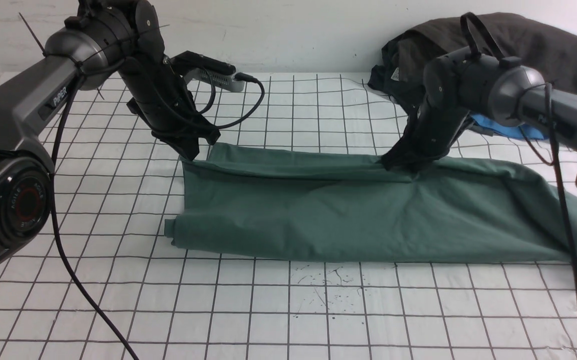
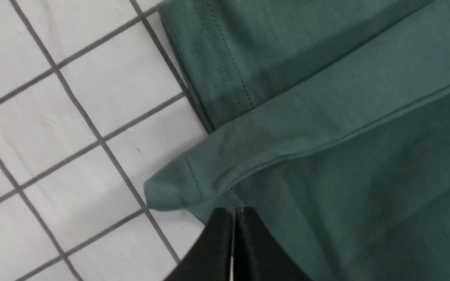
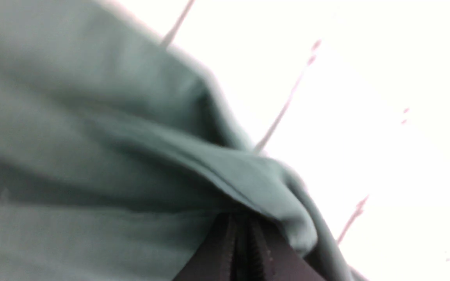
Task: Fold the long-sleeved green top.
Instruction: Use the right arm to clamp the right edge of the fabric
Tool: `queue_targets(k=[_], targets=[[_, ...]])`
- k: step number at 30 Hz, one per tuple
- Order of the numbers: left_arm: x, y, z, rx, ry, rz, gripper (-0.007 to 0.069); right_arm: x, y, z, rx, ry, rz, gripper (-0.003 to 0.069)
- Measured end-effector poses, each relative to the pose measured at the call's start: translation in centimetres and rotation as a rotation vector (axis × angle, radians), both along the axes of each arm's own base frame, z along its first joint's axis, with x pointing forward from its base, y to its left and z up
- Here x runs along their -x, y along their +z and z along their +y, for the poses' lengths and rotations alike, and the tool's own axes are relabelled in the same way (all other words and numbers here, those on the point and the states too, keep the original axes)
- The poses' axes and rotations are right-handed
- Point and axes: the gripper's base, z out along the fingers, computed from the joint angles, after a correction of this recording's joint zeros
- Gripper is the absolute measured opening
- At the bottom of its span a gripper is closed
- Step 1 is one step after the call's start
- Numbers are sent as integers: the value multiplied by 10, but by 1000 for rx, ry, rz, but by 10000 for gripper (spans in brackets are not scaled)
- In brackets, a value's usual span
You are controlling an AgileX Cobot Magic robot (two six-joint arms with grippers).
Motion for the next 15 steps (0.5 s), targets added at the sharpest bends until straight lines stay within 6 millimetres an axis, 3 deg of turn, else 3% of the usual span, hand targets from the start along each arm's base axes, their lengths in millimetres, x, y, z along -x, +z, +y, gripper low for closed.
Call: queue_targets(k=[8,13,15], targets=[[0,0,0,-1,-8,-2,-8,-14,9,-4,-19,-106,-161,43],[1,1,-4,14,-26,-3,-8,-18,44,-6,-2,-144,-189,43],[3,3,-16,42,-62,-5,-8,-14,73,-9,20,-134,-194,43]])
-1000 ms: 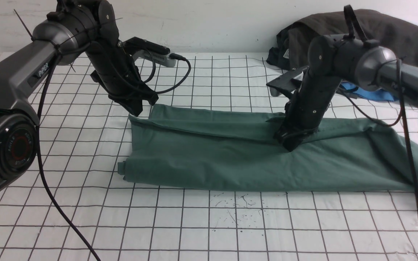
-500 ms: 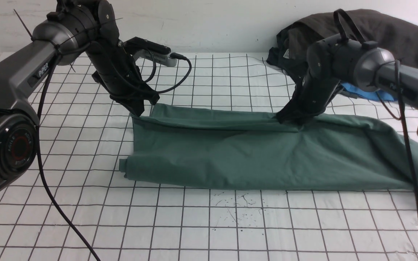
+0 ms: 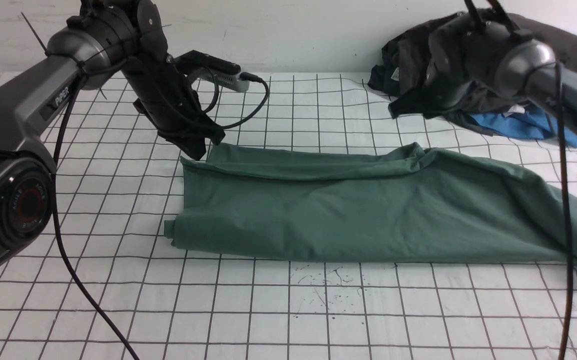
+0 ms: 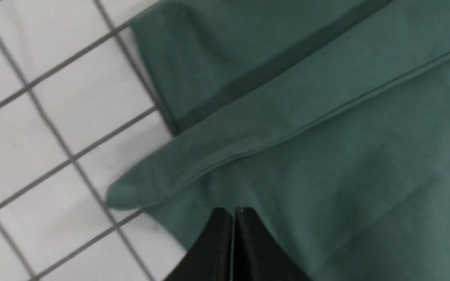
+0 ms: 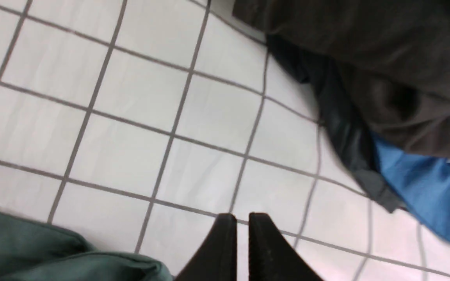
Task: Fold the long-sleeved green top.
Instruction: Use the right arm to clamp the right edge of the fabric
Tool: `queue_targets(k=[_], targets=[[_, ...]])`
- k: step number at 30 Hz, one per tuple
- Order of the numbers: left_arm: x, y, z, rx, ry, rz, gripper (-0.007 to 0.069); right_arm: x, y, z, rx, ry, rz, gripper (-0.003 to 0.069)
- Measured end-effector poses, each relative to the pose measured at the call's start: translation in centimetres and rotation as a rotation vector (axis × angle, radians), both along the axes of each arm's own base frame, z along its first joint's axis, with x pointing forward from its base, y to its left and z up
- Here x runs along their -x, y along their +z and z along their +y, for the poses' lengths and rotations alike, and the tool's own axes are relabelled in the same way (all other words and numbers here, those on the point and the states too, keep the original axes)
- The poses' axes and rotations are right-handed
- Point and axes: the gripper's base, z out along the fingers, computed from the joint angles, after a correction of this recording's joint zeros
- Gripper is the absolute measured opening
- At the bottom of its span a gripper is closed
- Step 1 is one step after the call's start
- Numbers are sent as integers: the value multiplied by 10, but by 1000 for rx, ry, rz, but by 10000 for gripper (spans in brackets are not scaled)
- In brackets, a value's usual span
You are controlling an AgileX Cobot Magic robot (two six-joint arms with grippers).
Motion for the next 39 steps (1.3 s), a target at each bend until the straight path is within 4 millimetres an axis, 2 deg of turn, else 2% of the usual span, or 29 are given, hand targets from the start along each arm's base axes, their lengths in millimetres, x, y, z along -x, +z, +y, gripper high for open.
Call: queue_targets(k=[3,5,8,10,12,13,19,22,28,33,36,39], targets=[[6,0,-24,14,-85,-6,-8,14,40,-6,5,51,35,43],[11,-4,-37,10,-143,-1,-8,23,52,-8,-23,99,80,43],[18,-13,-51,0,-206,19,-8,27,53,-7,-74,176,123,43],[20,-29,-58,-23,-233,52,-7,31,34,1,-143,261,210,43],[19,-37,-57,-47,-230,65,-7,33,18,6,-184,295,265,43],[18,-41,-54,-72,-222,70,-7,34,3,10,-197,322,312,43],[10,-43,-35,-153,-153,45,-7,36,-62,17,-136,363,472,43],[0,-43,-24,-161,-86,-13,-7,32,-79,16,-124,315,483,43],[-13,-45,-2,-160,32,-78,-7,12,-79,12,-126,163,279,43],[-14,-45,3,-160,54,-79,-7,0,-76,9,-143,48,127,43],[-12,-45,3,-160,53,-59,-7,-5,-68,4,-128,-13,66,43],[-9,-42,2,-147,53,-28,-7,-8,-48,-1,-69,-45,53,43]])
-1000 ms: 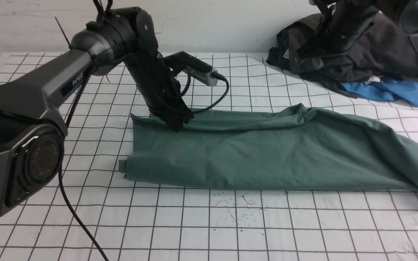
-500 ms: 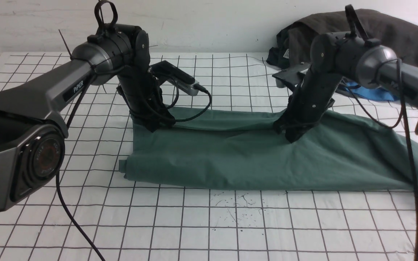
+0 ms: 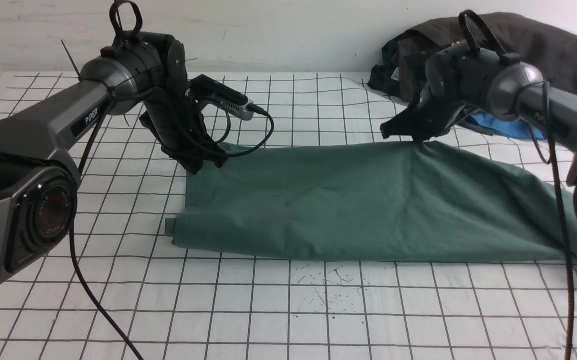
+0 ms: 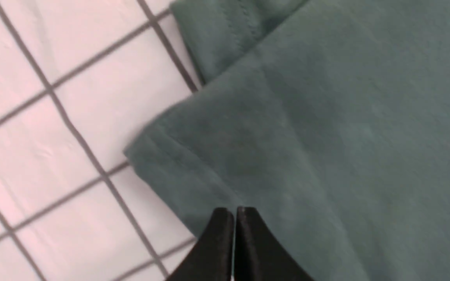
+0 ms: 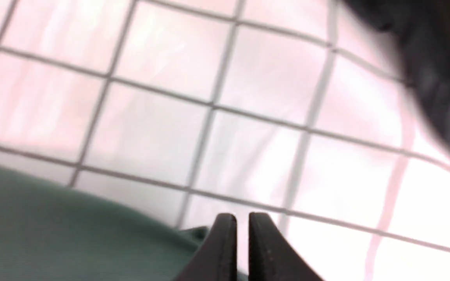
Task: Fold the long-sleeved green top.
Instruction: Use the right arm to clamp the right edge of the fabric
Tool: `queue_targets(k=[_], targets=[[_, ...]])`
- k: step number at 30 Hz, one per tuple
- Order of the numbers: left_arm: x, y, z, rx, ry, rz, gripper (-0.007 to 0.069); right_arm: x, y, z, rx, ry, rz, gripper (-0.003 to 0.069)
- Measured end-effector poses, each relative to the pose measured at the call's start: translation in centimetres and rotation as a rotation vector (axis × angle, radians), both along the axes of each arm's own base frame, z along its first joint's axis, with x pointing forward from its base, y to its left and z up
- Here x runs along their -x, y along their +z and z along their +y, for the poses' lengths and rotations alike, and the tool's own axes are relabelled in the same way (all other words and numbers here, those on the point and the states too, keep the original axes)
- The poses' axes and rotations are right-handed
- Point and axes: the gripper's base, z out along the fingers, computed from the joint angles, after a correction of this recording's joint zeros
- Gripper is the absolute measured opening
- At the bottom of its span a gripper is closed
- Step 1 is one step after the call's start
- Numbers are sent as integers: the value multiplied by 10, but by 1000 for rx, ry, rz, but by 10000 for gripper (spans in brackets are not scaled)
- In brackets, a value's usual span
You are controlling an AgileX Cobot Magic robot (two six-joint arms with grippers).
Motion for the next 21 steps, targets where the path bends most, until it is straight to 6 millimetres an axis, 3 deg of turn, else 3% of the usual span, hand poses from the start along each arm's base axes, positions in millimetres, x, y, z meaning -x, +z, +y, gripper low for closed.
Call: queue_targets(k=[6,7,11,13,17,21], targets=[[11,16,-6,69,-32,69,-7,18,73,-14,134,48,25,43],[14,19,-9,91,-57,76,-7,27,98,-19,132,74,10,43],[18,22,-21,129,-123,86,-7,59,160,-36,41,137,-50,43],[19,22,-24,139,-130,88,-7,71,172,-41,27,145,-53,43],[19,22,-25,146,-131,89,-7,125,192,-52,13,136,-16,43],[20,23,-28,180,-125,95,-7,167,176,-70,16,35,72,43]])
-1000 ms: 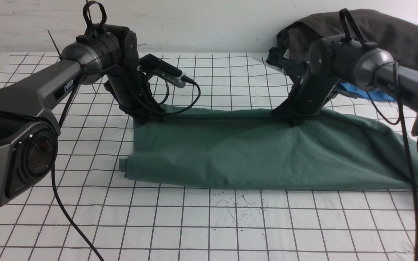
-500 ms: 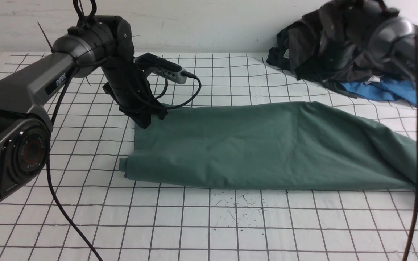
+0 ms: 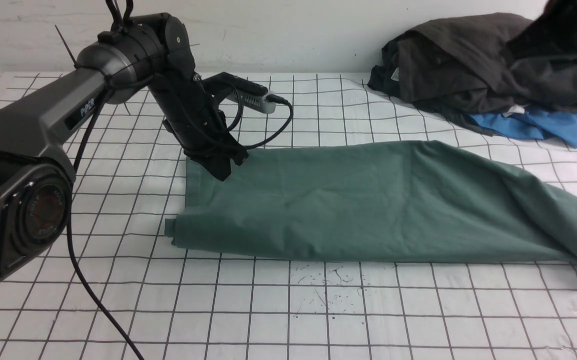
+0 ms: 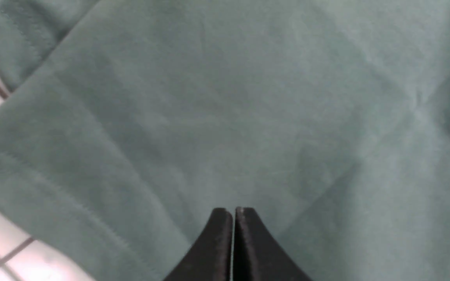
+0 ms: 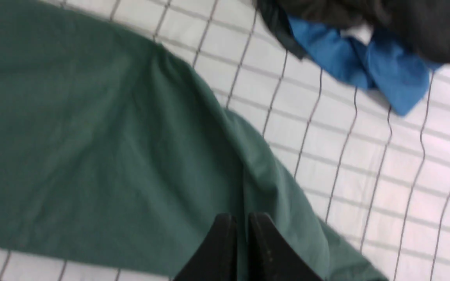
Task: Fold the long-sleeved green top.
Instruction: Use the right arm to clamp the right edge of the fabric
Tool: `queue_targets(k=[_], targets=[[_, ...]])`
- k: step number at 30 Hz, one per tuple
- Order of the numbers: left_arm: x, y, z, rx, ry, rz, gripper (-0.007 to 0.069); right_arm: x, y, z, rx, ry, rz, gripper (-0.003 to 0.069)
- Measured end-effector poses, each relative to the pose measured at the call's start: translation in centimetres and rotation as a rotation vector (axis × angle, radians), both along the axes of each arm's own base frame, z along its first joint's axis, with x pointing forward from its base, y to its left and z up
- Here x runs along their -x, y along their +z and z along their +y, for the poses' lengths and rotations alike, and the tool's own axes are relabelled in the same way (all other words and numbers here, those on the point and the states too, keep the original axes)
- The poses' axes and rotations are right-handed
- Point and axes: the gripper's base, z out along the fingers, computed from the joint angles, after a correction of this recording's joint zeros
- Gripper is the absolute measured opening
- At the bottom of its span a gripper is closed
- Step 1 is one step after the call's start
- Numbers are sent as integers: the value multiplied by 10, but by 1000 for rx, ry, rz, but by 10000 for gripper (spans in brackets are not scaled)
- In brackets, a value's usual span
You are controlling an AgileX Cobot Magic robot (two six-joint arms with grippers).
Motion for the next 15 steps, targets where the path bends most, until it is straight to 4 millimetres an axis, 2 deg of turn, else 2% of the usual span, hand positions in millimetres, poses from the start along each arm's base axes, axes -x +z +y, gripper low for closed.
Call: queue_targets(k=[4,5,6,7,9,12,13,15], targets=[[1,2,-4,53,7,11,-7,27,-47,-27,7,-148,161,49],[1,2,-4,53,7,11,-7,29,-50,-28,6,-156,170,49],[1,2,-5,61,8,13,-7,33,-62,-34,1,-189,204,57],[1,3,-5,65,9,14,-7,42,-84,-49,-15,-257,253,85],[1,4,-5,66,9,12,-7,50,-105,-65,-41,-322,284,128],[1,5,-5,67,9,9,-7,56,-127,-82,-96,-389,276,241],[1,5,-5,67,9,9,-7,56,-128,-83,-101,-391,266,250],[1,5,-5,67,9,9,-7,55,-142,-91,-135,-418,239,354]])
